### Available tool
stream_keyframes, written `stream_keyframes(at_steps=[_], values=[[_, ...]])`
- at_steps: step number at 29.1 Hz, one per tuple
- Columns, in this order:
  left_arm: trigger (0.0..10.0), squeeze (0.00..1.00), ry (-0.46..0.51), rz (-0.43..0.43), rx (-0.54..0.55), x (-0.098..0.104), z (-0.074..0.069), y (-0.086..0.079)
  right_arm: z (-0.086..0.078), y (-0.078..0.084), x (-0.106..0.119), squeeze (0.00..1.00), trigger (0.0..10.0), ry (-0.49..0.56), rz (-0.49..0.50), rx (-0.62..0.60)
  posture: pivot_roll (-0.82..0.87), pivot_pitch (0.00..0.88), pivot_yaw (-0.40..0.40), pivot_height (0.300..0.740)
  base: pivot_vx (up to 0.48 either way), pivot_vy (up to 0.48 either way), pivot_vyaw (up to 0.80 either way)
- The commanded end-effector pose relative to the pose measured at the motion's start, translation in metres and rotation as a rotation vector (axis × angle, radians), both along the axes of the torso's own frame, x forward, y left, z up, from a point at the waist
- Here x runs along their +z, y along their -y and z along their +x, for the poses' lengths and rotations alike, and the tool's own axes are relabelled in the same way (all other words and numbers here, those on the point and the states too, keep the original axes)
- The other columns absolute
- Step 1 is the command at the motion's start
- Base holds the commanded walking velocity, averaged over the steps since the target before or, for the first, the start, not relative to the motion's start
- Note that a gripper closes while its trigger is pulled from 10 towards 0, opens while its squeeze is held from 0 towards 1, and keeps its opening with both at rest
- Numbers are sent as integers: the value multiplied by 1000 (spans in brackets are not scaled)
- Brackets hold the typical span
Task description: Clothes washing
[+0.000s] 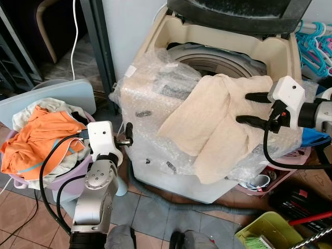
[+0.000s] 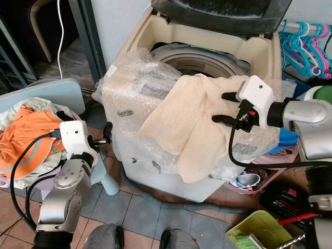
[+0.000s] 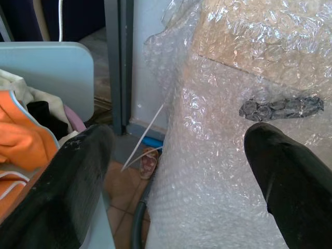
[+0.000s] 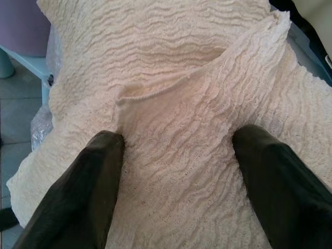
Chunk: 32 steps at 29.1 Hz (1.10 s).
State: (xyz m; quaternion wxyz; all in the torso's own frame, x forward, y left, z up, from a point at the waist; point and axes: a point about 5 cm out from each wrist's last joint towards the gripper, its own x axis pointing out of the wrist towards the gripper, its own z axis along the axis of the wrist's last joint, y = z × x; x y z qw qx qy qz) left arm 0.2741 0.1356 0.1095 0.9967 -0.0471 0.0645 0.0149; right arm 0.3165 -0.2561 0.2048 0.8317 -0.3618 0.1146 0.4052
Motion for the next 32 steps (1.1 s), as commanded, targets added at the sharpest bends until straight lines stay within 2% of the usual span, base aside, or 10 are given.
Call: stream_keyframes(at_steps=[1,2,3,4,16,18,24,29,30,32], values=[[10000,0,-4,7,-17,1,2,1,-4,2,-18,0,10000,-52,-83,7,74,103,-50,740,0,0,0],[10000,0,1,12,-18,3,4,1,-6,-1,-26,0,4667,-64,-83,19,79,104,-48,740,0,0,0],[10000,0,3,13,-17,4,5,1,-5,-3,-28,0,2980,-60,-74,14,79,104,-48,740,0,0,0],[10000,0,4,12,-16,4,6,0,-5,-4,-30,0,0,-60,-68,10,82,101,-47,740,0,0,0],[10000,0,-11,5,-12,-1,1,2,11,-7,-21,0,0,86,-31,-18,86,93,-61,740,0,0,0],[10000,0,-12,3,-18,0,2,4,19,-12,-13,0,0,128,55,-43,87,94,-55,740,0,0,0],[10000,0,-7,6,0,2,7,-2,29,-19,-2,0,0,166,142,-68,80,107,-47,740,0,0,0],[10000,0,-8,5,2,1,7,-2,34,-21,1,0,0,187,144,-75,78,109,-47,740,0,0,0],[10000,0,-10,-3,-7,1,6,3,45,-21,3,0,0,226,115,-131,88,109,-56,740,0,0,0],[10000,0,-11,-8,-12,1,6,5,49,-22,4,0,0,240,115,-156,88,109,-56,740,0,0,0]])
